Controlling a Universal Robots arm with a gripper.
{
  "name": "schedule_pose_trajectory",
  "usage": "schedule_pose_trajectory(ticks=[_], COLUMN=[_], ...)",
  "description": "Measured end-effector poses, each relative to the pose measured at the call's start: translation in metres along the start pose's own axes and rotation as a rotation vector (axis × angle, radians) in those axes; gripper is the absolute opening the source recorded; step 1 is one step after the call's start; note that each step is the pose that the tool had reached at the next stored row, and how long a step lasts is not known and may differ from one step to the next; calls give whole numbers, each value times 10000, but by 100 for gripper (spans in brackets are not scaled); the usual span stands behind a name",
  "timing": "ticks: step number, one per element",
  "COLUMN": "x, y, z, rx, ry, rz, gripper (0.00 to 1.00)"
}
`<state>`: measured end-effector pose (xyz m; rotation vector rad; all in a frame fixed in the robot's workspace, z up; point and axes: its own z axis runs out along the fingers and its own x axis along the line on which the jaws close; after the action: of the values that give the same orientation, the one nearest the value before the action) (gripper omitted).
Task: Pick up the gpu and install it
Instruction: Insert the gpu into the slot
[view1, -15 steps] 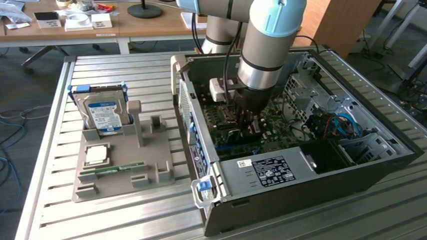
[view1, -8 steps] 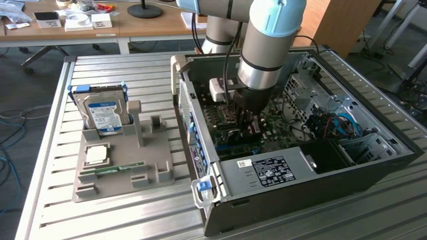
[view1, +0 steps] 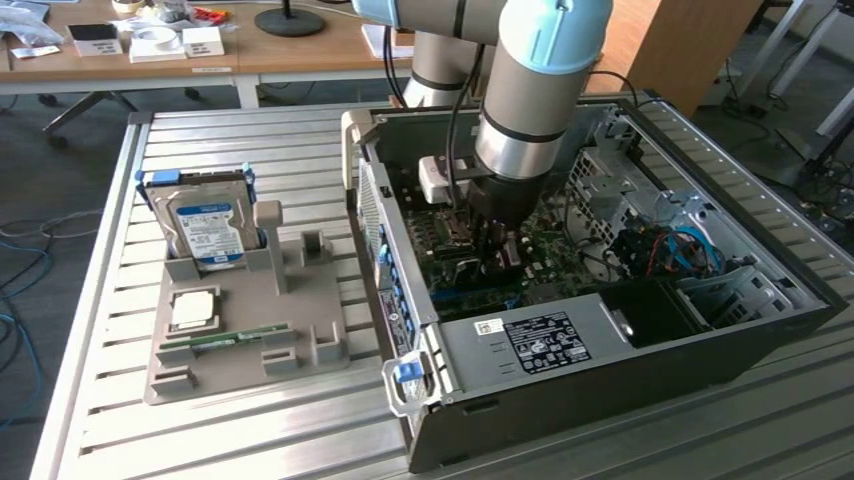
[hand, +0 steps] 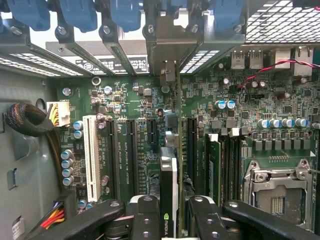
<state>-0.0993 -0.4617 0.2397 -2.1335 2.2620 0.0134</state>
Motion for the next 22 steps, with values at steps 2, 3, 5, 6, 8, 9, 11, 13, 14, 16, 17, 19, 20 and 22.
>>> schedule_pose_trajectory(ticks=[2, 3, 5, 6, 8, 9, 11, 13, 14, 16, 17, 19, 20, 22], x=[0, 0, 0, 0, 0, 0, 0, 0, 0, 0, 0, -2, -3, -5], y=[0, 3, 2, 0, 0, 0, 0, 0, 0, 0, 0, -1, -1, -2], z=[0, 4, 1, 0, 0, 0, 0, 0, 0, -1, -12, -57, -90, -160], rx=[-2, -2, 1, 0, 0, 0, 1, 1, 0, 1, -1, 1, 0, 1], ry=[-1, -10, -2, -1, 0, 0, 0, 0, 0, -1, 3, 1, 1, 0], rz=[1, 7, 5, 1, 1, 0, 0, 1, 1, 1, 0, 1, 1, 1], gripper=[27, 27, 33, 40, 45, 51, 57, 57, 57, 57, 57, 57, 57, 57])
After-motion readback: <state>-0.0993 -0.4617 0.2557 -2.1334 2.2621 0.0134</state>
